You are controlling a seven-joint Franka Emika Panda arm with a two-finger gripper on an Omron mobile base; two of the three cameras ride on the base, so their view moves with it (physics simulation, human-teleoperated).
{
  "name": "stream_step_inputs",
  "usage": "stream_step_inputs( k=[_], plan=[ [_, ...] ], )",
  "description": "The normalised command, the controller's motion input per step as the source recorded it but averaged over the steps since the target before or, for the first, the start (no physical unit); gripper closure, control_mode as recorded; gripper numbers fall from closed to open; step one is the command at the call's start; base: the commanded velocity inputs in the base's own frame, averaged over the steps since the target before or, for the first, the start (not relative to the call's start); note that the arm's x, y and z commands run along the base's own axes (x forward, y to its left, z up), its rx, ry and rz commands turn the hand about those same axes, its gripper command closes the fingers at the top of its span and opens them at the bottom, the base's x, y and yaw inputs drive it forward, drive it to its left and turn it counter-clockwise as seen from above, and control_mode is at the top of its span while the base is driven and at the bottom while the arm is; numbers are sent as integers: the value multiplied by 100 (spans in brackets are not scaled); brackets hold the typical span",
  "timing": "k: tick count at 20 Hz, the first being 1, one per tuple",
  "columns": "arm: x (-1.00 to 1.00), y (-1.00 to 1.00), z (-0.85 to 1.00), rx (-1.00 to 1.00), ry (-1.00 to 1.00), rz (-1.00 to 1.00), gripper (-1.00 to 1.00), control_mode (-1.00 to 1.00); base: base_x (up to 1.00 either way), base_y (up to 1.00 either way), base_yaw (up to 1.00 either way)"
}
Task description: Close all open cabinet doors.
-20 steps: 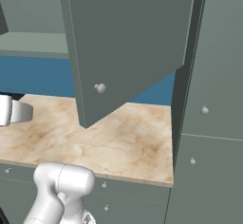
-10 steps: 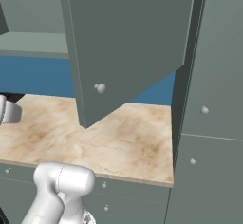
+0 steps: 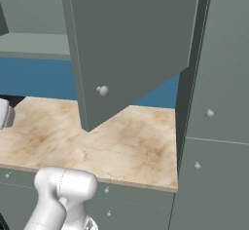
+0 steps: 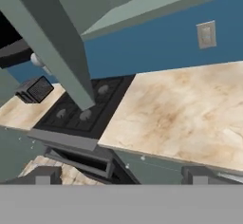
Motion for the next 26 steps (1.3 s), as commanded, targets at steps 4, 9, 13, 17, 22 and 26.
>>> stream_step_inputs(
  k=[4,9,13,17,22,26],
  plan=[
    [-10,36,2,13,13,0,-100,-100,0,0,0],
    [-21,28,1,12,15,-4,-100,-100,0,0,0],
    [-19,15,2,10,28,-18,-100,-100,0,0,0],
    [-1,46,0,7,19,-7,-100,-100,0,0,0],
    [0,56,0,6,3,0,-100,-100,0,0,0],
    [0,55,0,6,7,0,-100,-100,0,0,0]
  ],
)
